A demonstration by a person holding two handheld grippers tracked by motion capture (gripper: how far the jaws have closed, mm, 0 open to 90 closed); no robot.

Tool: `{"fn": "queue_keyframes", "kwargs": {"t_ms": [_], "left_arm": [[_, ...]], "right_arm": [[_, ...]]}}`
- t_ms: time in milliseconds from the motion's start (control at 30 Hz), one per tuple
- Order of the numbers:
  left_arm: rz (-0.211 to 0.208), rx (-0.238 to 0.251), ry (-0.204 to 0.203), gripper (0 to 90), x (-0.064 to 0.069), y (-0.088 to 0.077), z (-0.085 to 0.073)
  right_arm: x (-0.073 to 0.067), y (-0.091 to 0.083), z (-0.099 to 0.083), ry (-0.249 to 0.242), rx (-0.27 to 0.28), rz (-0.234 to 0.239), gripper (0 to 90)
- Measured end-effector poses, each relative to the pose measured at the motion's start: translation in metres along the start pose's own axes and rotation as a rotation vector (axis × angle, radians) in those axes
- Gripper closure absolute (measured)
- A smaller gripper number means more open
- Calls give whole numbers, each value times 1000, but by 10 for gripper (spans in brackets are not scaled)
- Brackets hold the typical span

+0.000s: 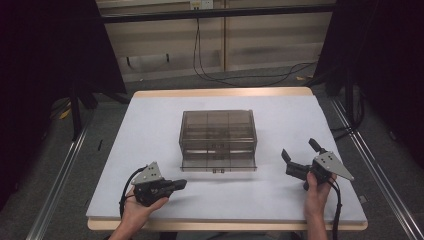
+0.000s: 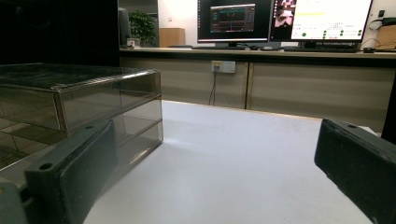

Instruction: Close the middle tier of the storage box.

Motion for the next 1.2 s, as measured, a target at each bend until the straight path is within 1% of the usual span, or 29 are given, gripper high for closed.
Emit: {"fn": "queue_keyframes", "kwargs": {"t_ms": [33, 67, 100, 133, 167, 233, 333, 367, 433, 500, 633, 700, 833, 933, 967, 1000, 1067, 1133, 1200], "left_arm": [[-4, 2, -1, 900, 1, 1, 1], [-5, -4, 8, 900, 2, 2, 1], [-8, 0, 5, 900, 3, 4, 2], [-13, -8, 17, 900, 4, 7, 4], [-13, -8, 17, 900, 4, 7, 4], [-24, -18, 22, 900, 5, 13, 5], [-30, -27, 35, 900, 7, 18, 6], [-29, -41, 35, 900, 7, 18, 5], [-34, -35, 30, 900, 8, 20, 6], [-38, -59, 43, 900, 9, 24, 5], [-46, -66, 46, 900, 10, 31, 7], [-49, -80, 53, 878, 9, 36, 8], [-51, -87, 59, 900, 8, 38, 10], [-60, -86, 59, 900, 8, 47, 16], [-60, -86, 59, 900, 8, 47, 16], [-67, -96, 68, 900, 9, 50, 16], [-68, -93, 65, 900, 11, 51, 16], [-68, -106, 79, 900, 10, 53, 17], [-72, -105, 75, 900, 11, 54, 18]], "right_arm": [[0, 0, 0, 0, 0, 0, 0], [0, 0, 0, 0, 0, 0, 0], [0, 0, 0, -1, 0, 0, 0], [0, 0, 0, -1, -1, 0, 0], [0, 0, 0, -1, -1, 0, 0], [0, 0, 0, 0, -1, 0, 0], [0, 0, 0, -1, 0, 0, 0], [0, 0, 0, -1, 0, 0, 0], [0, 0, 0, -1, 0, 0, 0], [0, 0, 0, 3, -1, -1, 0], [0, 0, 0, -2, 1, 0, 0], [0, 0, 0, 0, 0, 1, 0], [0, 0, 0, -1, 0, 1, 0], [0, 0, 0, -1, 0, 0, 0], [0, 0, 0, -1, 0, 1, 0], [0, 0, 0, 0, -1, 3, 0], [0, 0, 0, 1, -1, 1, 0], [0, 0, 0, 1, -3, 2, 0], [0, 0, 0, 2, -2, 1, 0]]}}
Point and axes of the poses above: each handheld gripper's, and its own axes: y roughly forward along the jaws, z roughly out of its top, x roughly to its right, the point moved 9 cm from there along y, roughly forward along the jaws, and after that the axes turned 2 degrees about -x, right-handed, at the moved point
